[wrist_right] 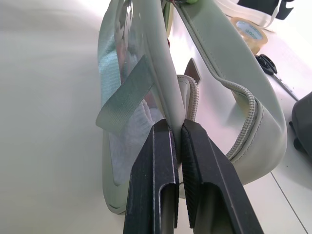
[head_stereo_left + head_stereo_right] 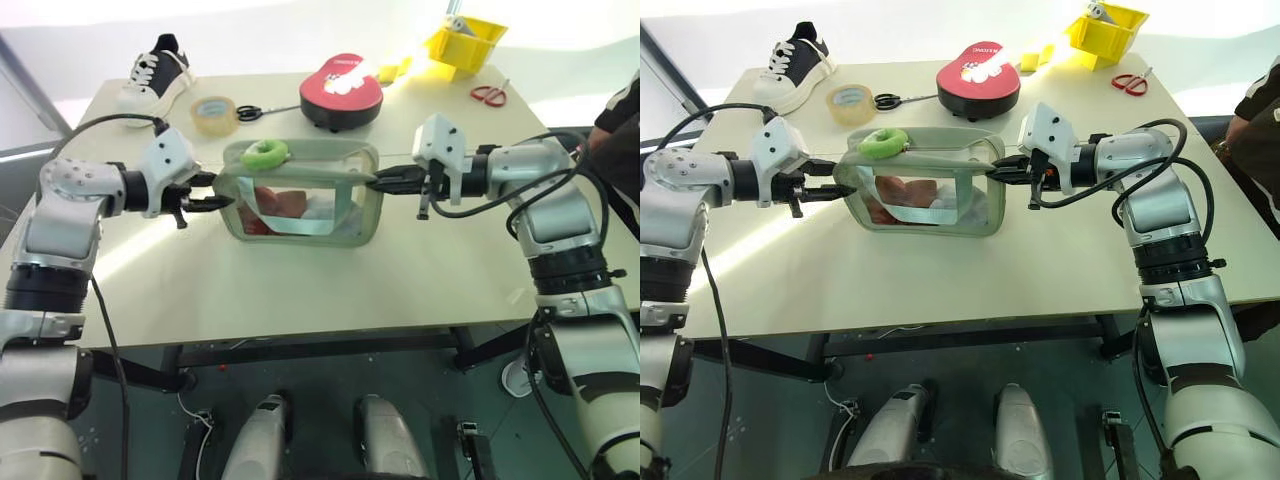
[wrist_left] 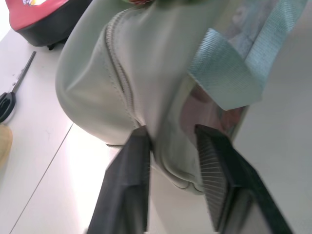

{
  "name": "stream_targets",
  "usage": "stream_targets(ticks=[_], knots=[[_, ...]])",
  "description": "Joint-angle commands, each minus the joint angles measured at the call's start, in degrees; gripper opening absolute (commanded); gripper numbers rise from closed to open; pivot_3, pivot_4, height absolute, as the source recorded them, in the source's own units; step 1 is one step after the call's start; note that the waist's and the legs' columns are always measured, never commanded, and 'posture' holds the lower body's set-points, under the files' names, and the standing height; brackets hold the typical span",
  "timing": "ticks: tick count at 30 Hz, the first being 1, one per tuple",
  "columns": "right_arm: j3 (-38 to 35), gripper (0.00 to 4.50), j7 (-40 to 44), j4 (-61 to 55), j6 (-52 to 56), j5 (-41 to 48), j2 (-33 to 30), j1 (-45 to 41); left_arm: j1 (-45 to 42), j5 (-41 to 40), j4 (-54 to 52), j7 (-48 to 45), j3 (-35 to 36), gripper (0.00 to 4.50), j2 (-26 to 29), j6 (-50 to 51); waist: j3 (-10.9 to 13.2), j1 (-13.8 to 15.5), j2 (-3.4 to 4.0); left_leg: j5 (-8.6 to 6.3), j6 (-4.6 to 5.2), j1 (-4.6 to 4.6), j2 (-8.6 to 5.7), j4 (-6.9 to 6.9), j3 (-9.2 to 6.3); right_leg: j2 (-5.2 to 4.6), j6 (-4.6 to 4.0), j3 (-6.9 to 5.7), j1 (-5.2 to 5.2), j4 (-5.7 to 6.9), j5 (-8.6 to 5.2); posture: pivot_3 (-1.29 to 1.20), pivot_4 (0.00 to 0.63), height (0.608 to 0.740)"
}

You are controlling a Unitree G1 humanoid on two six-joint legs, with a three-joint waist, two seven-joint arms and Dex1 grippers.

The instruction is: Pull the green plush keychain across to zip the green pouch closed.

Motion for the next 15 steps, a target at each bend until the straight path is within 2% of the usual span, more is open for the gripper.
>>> stream_targets(ticks=[1, 4, 7, 13, 15], knots=[[-1.0, 0.00, -0.2, -1.9, -0.6, 0.4, -0.5, -1.9, -1.1, -2.2, -2.7, -0.1, 2.4, 0.04, 0.0, 1.8, 0.0, 0.1, 0.00, 0.00, 0.00, 0.00, 0.00, 0.00, 0.00, 0.00, 0.00, 0.00, 0.00, 0.00, 0.00, 0.00, 0.150, 0.740], [-1.0, 0.00, -0.2, -1.6, -0.4, 0.5, -0.5, -2.1, -1.4, -2.3, -2.9, 0.7, 2.7, 0.04, -0.2, 2.9, 0.0, 0.1, 0.00, 0.00, 0.00, 0.00, 0.00, 0.00, -0.01, 0.00, 0.00, 0.00, 0.01, 0.00, 0.00, 0.00, 0.150, 0.740], [-1.0, 1.07, 0.3, -1.4, 0.4, 0.9, -0.4, -2.4, -1.3, -2.7, -3.5, 0.7, 2.8, 0.00, -0.2, 3.9, 0.0, 0.1, 0.00, 0.00, 0.00, 0.00, 0.00, 0.00, -0.01, 0.00, 0.00, -0.01, 0.01, 0.00, 0.00, 0.00, 0.150, 0.740], [-1.3, 4.17, -0.5, -1.2, 1.3, 1.4, 1.0, -7.3, -0.7, -3.1, -4.6, 0.2, 3.4, 0.00, 0.2, 4.6, 0.0, -0.1, 0.01, 0.00, 0.00, 0.00, 0.00, 0.00, -0.01, 0.00, 0.00, 0.00, -0.01, 0.01, 0.00, 0.00, 0.150, 0.740], [-1.4, 4.17, -1.6, -2.1, 2.7, 2.8, 3.5, -9.8, -0.5, -3.3, -5.2, 0.1, 3.6, 0.00, 0.2, 5.1, 0.0, -0.3, 0.01, 0.00, 0.00, 0.00, 0.01, -0.02, 0.00, 0.00, 0.00, 0.00, -0.03, 0.01, 0.00, 0.00, 0.150, 0.740]])
